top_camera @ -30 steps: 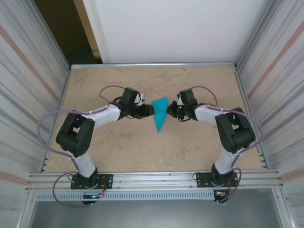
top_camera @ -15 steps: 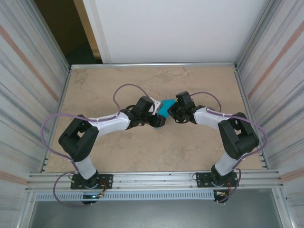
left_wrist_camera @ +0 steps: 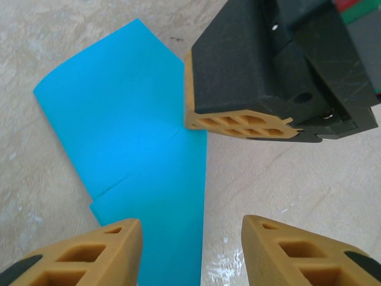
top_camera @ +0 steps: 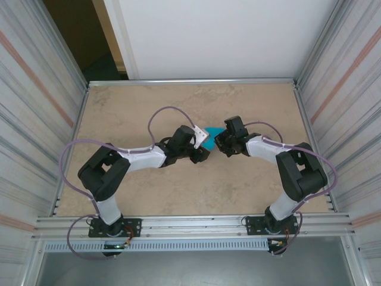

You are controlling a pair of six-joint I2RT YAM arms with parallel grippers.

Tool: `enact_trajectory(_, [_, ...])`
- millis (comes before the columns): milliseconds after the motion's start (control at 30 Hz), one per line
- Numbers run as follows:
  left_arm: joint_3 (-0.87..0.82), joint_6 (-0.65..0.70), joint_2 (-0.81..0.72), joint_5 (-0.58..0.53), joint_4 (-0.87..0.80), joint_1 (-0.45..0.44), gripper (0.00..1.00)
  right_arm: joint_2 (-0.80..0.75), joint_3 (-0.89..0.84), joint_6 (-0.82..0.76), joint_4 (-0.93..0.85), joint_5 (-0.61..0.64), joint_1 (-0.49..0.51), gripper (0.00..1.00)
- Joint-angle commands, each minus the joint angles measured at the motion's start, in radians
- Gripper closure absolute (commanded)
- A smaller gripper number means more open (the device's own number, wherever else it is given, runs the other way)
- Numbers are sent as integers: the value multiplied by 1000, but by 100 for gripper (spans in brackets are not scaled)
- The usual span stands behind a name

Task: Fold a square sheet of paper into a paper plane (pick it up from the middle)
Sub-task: Fold the wing for the fifth time at the center of the table.

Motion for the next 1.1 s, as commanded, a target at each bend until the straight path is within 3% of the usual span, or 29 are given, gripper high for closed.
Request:
enact_trajectory(0, [-13,68,42,33,72,-6,53,-38,-12,39,-15,-26,-11,98])
enact_trajectory(300, [-1,140,84,36,73,-6,56,-29,7,30,-26,-65,-30,97])
enact_trajectory(800, [22,162,126,13,66,2,69,19,50,21,-50,-112,-28,91])
enact_trajectory(933, [17,161,123,14,65,5,71,26,65,1,-68,-110,-32,81])
enact_trajectory(1067, [13,155,119,17,63,8,74,22,75,-36,-97,-109,-48,63])
